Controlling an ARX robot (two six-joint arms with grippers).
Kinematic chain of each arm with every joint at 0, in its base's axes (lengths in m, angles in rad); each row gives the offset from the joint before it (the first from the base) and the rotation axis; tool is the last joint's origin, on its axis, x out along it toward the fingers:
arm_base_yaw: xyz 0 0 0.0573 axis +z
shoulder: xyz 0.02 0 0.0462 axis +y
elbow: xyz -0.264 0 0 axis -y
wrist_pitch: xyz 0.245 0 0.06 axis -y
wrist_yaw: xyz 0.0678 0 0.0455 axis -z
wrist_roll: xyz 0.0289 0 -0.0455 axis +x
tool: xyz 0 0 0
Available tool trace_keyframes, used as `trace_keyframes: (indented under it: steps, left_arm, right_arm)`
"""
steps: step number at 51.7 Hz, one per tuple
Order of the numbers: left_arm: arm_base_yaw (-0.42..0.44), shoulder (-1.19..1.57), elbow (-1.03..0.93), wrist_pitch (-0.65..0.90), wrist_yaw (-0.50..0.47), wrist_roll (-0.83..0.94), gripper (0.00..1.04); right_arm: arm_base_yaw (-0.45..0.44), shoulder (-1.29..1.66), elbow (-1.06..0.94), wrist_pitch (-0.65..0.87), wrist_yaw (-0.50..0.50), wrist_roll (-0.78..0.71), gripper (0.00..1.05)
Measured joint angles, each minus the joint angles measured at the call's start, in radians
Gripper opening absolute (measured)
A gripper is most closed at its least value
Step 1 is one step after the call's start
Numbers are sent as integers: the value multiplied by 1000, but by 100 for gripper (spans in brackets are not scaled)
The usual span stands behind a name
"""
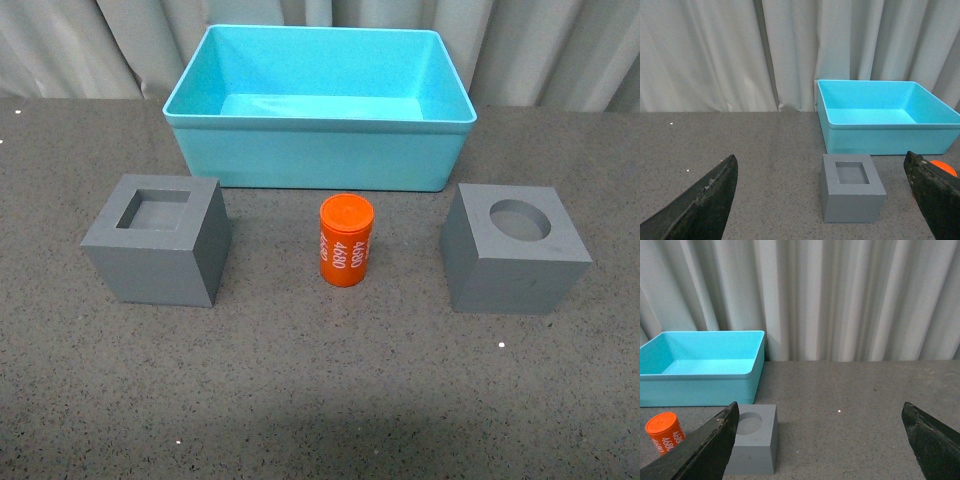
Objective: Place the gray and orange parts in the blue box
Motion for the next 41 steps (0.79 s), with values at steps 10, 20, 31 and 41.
trace_keyframes:
  steps: [10,20,31,41]
  left_arm:
    - [0,0,0,0,0,0,98]
    - [0,0,0,0,0,0,98]
    - [0,0,0,0,0,0,98]
    - [0,0,0,0,0,0,98]
  right_arm:
    - [72,206,18,123,121,-196,95]
    - [78,865,205,437,52,-171,95]
    - [64,1411,523,312,-19,-56,95]
    - [82,1654,732,177,-57,28,95]
